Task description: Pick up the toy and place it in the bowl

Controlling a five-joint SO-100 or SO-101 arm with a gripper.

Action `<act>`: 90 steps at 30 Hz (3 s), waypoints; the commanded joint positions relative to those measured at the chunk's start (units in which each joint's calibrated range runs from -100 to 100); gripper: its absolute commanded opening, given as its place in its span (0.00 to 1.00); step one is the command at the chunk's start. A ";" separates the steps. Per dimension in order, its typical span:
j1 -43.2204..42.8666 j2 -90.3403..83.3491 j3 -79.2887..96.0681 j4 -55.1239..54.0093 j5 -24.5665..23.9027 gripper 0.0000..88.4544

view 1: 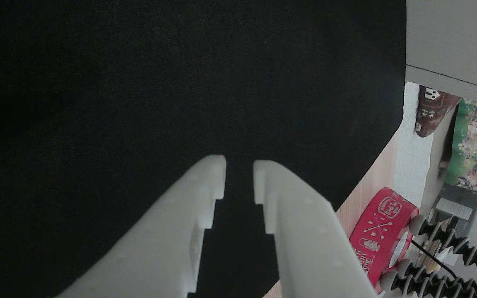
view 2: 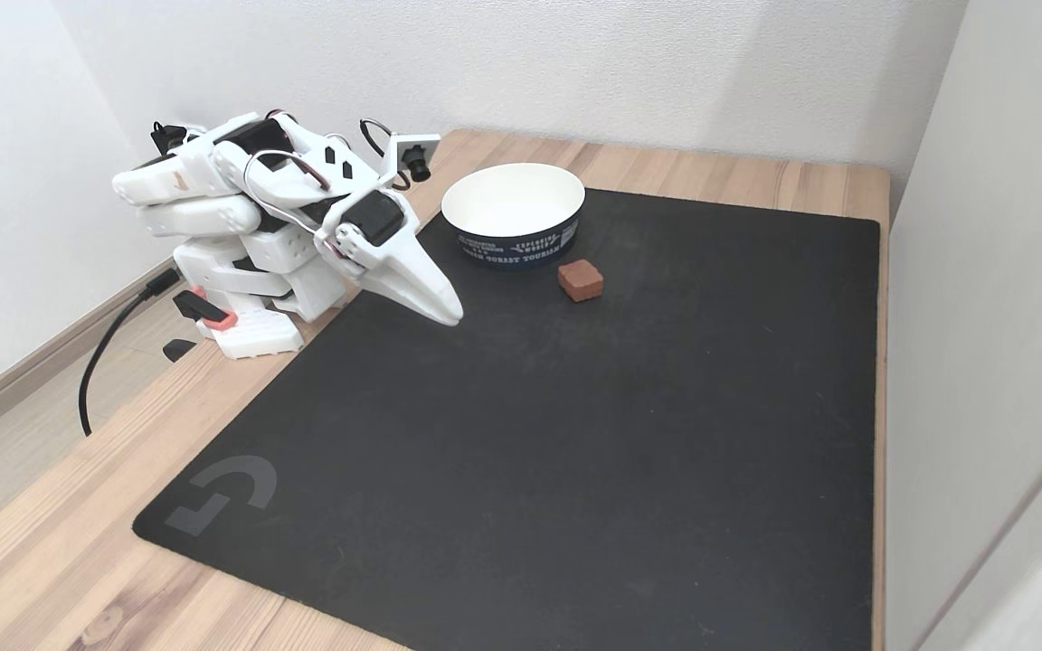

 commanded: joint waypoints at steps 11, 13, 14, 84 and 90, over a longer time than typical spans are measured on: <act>-0.14 0.42 -0.93 0.12 -0.09 0.03; -0.23 1.09 -2.73 0.20 -0.09 0.03; -0.23 1.50 -3.09 0.20 -0.09 0.03; -28.58 107.96 -101.25 17.98 0.28 0.03; -28.33 107.96 -101.43 18.24 0.33 0.03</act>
